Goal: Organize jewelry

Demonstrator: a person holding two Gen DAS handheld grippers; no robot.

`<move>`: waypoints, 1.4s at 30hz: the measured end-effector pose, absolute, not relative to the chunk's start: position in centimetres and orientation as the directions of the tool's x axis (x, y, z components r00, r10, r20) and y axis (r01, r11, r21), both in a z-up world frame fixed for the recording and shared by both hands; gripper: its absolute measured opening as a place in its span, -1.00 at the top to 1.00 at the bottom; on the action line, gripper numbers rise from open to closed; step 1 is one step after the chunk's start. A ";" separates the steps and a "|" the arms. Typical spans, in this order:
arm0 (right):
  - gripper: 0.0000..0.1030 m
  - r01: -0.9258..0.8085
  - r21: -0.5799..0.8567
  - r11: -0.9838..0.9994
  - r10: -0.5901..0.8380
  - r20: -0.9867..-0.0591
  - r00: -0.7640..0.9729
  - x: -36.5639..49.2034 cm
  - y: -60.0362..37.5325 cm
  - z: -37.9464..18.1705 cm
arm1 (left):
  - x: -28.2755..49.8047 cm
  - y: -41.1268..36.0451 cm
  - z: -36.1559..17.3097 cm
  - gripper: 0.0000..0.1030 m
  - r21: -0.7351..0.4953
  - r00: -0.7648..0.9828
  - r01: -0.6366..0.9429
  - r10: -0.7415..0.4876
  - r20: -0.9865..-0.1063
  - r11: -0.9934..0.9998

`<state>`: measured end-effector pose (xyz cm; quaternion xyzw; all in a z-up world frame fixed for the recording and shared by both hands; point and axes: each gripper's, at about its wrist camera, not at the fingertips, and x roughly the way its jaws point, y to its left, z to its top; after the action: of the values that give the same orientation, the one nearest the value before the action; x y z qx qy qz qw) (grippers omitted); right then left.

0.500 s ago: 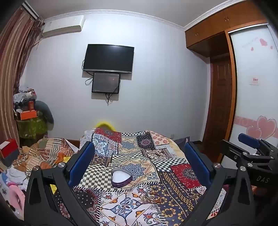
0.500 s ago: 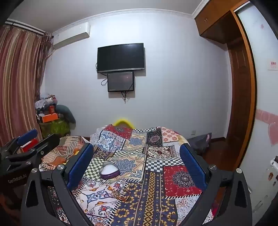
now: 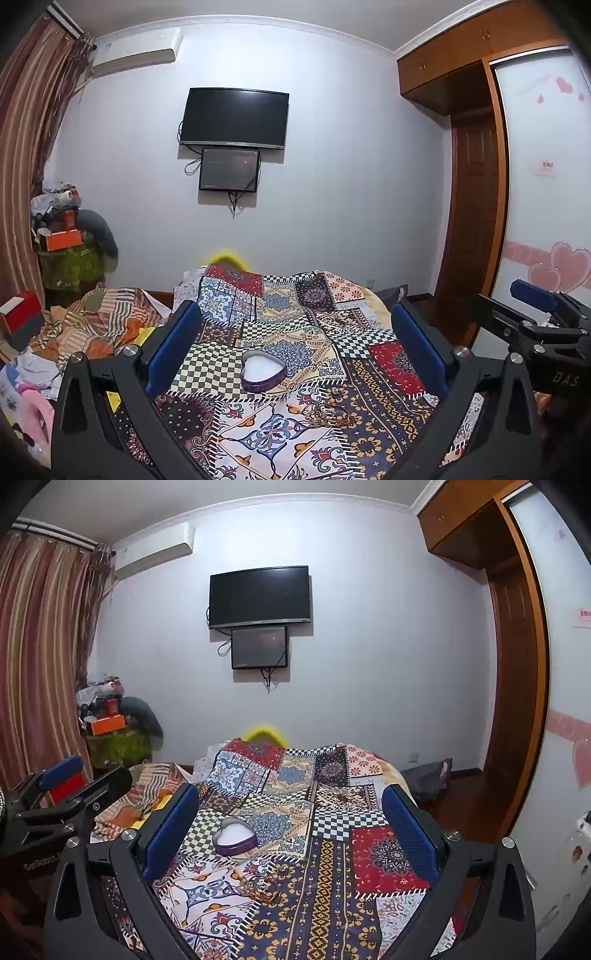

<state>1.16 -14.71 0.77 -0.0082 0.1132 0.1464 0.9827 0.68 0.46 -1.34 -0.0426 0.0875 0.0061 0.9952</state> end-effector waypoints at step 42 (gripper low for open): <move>-0.91 -0.291 0.024 0.956 0.288 -0.248 0.925 1.8 -14.8 0.9 | 0.9 0.3 -1.2 -1.00 -0.085 0.983 -0.010 -0.006 -0.183 0.996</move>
<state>1.81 -14.80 0.85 -0.0066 0.1253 0.1476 0.9811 0.92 0.30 -1.22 -0.0427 0.0920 0.0012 0.9948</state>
